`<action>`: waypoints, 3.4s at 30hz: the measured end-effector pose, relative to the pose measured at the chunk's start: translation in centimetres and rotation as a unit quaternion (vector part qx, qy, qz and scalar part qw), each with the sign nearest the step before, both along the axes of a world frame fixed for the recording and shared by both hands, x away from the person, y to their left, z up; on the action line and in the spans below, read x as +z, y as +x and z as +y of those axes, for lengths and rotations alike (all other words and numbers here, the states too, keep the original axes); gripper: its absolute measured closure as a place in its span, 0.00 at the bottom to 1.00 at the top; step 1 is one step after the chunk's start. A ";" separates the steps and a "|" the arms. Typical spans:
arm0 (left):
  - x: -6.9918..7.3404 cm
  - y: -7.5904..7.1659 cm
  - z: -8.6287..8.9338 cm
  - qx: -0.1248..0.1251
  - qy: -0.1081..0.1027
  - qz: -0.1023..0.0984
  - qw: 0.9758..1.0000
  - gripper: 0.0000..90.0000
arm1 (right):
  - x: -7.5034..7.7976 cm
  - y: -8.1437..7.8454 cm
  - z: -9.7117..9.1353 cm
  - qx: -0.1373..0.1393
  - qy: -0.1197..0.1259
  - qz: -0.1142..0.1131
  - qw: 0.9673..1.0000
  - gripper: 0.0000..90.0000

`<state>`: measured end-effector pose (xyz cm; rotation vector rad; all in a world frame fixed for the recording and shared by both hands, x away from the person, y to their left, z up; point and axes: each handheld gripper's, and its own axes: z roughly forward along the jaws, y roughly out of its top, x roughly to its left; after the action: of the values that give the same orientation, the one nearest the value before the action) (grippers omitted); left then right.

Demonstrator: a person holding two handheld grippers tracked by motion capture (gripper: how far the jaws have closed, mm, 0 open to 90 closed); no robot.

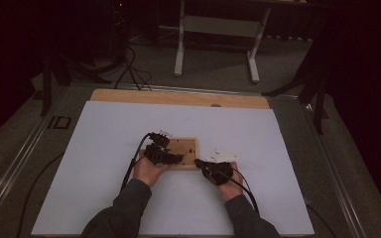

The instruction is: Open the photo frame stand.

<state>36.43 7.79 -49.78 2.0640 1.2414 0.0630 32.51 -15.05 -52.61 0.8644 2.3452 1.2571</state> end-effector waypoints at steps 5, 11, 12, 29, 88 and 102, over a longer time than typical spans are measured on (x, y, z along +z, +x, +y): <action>-0.2 0.3 0.1 0.000 -0.004 0.013 1.000 0.55 | 0.0 0.0 0.0 -0.001 0.000 0.000 1.000 1.00; -0.1 0.5 0.2 -0.001 -0.007 0.022 1.000 0.56 | 0.0 0.0 0.0 0.001 0.000 -0.001 1.000 1.00; -0.1 0.5 0.1 -0.002 -0.006 0.021 1.000 0.58 | 0.0 0.0 0.0 0.001 0.000 -0.001 1.000 1.00; 0.3 -0.3 -0.6 -0.019 0.039 -0.021 0.999 0.59 | 0.1 0.2 -0.1 0.007 -0.001 0.004 1.000 0.92; -1.1 -7.7 0.5 -0.062 0.099 -0.245 0.963 0.57 | 2.6 5.5 0.4 0.022 0.081 0.095 0.992 0.50; -0.3 -5.7 1.9 -0.067 0.009 -0.129 0.989 0.68 | 3.0 5.1 0.5 0.034 0.082 0.080 0.993 0.55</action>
<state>30.73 9.74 -50.05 2.0727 0.9464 0.2719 37.61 -14.57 -49.56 0.9780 2.4393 1.4761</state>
